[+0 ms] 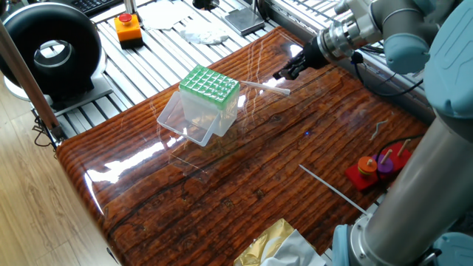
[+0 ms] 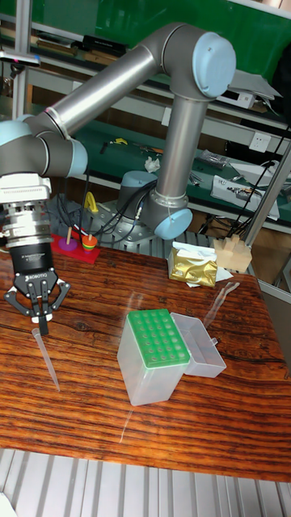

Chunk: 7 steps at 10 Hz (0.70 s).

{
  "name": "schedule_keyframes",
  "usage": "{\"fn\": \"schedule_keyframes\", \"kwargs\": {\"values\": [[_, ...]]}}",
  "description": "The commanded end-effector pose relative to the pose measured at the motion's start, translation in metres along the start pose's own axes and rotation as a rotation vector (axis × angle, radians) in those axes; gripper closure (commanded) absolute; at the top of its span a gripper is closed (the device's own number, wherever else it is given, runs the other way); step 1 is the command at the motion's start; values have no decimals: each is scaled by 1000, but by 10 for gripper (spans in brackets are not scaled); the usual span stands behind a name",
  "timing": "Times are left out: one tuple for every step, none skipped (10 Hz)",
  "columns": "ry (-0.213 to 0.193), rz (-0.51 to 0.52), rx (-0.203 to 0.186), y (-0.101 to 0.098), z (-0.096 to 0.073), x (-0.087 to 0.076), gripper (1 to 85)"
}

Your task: Insert a large pipette tip into the holder for large pipette tips

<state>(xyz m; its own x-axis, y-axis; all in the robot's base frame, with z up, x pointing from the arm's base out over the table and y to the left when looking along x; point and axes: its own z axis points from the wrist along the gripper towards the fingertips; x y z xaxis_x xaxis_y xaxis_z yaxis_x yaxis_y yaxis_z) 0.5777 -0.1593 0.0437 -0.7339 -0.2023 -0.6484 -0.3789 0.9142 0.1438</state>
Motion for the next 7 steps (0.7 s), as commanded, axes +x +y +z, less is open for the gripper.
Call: {"fn": "schedule_keyframes", "kwargs": {"values": [[12, -5, 9, -10, -1, 12, 847], [13, -6, 8, -12, -1, 14, 847], [20, -3, 12, -13, -1, 16, 847], [24, -4, 16, -13, -1, 16, 847], [2, 7, 22, -13, 0, 6, 847], [2, 6, 31, -13, 0, 3, 847], [3, 11, 33, -13, -1, 2, 847]]}}
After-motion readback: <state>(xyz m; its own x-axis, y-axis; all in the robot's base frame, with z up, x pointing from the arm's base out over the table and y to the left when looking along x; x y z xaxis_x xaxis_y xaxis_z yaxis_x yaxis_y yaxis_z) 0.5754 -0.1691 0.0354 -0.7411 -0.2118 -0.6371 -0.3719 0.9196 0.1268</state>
